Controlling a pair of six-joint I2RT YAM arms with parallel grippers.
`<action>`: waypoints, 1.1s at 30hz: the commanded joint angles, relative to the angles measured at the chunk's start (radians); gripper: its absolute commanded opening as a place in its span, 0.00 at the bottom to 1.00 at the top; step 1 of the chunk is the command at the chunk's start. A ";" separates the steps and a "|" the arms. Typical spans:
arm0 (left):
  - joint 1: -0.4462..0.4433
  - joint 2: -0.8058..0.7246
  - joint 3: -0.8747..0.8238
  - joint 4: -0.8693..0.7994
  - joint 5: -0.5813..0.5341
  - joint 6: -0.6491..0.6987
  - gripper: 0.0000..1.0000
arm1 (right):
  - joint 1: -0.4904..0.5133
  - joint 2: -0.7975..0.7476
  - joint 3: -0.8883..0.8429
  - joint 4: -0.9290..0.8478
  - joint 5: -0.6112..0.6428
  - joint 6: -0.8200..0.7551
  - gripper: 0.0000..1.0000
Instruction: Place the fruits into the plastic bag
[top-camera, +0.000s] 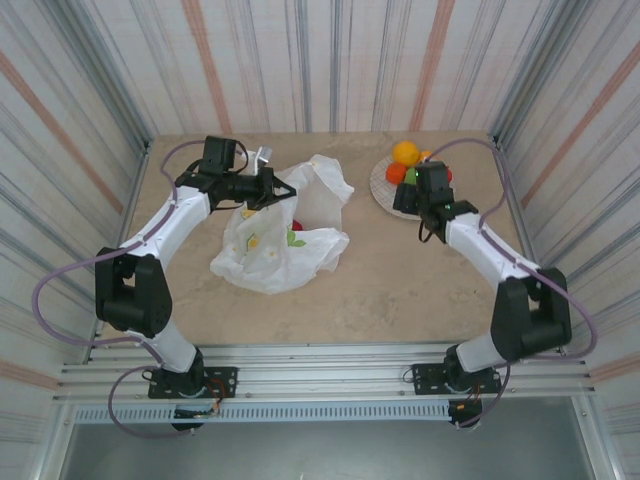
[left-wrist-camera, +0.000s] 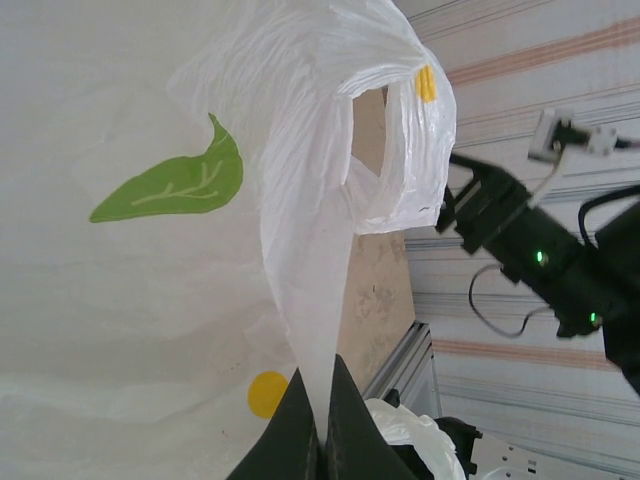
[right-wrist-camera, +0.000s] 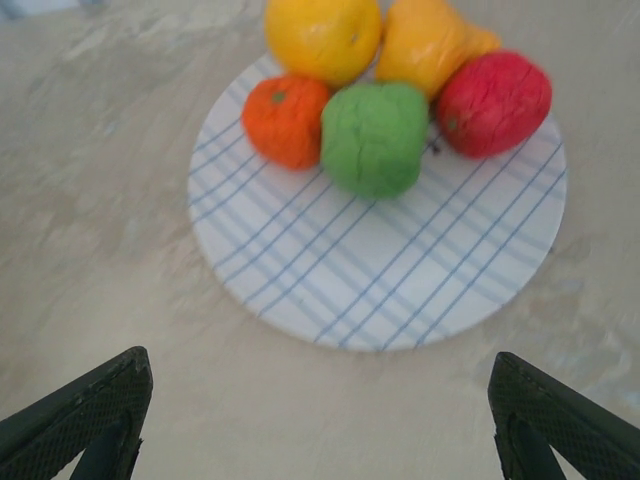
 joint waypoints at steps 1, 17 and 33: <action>0.006 -0.009 -0.004 -0.012 0.002 0.001 0.00 | -0.039 0.136 0.094 -0.054 0.015 -0.074 0.90; 0.007 -0.011 -0.005 -0.007 0.010 -0.004 0.00 | -0.131 0.558 0.512 -0.192 -0.063 -0.067 0.88; 0.012 -0.007 -0.005 -0.006 0.014 -0.010 0.00 | -0.133 0.679 0.651 -0.249 -0.029 -0.118 0.80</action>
